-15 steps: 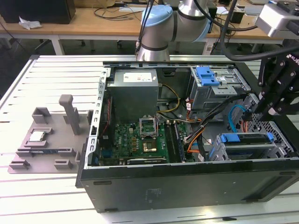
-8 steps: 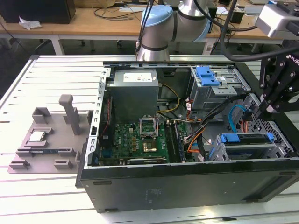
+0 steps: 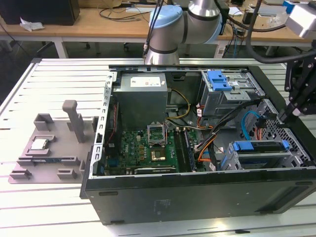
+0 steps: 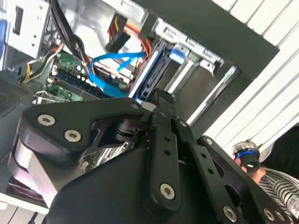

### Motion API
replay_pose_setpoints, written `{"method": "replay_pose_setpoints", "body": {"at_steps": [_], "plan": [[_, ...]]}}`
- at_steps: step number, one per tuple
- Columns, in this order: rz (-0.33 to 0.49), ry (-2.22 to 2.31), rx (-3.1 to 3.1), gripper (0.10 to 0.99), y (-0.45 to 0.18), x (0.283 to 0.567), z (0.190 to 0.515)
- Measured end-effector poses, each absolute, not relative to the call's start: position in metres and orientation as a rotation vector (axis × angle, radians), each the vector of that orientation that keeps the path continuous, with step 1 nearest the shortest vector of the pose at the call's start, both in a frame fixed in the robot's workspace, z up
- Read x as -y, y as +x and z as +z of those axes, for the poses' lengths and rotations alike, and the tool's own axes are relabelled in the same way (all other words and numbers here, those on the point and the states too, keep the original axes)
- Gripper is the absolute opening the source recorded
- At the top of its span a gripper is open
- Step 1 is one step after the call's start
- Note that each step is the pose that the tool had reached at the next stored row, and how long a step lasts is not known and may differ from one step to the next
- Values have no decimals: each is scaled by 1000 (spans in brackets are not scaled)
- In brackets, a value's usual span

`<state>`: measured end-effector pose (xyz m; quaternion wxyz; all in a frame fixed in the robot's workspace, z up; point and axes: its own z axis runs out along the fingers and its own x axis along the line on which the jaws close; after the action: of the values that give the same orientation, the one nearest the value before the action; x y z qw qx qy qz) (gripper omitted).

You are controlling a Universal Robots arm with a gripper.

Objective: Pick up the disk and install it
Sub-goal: 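Insert the first disk wire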

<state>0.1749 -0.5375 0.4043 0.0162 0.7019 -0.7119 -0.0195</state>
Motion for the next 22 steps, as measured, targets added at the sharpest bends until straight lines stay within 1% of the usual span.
{"method": "replay_pose_setpoints", "body": {"at_steps": [2, 10, 17, 22], "plan": [[-62, 2182, 2213, 106, 189, 531, 402], [-62, 2182, 2213, 106, 198, 524, 388], [-62, 2182, 2213, 106, 193, 495, 376], [-62, 2182, 2212, 106, 191, 491, 373]]}}
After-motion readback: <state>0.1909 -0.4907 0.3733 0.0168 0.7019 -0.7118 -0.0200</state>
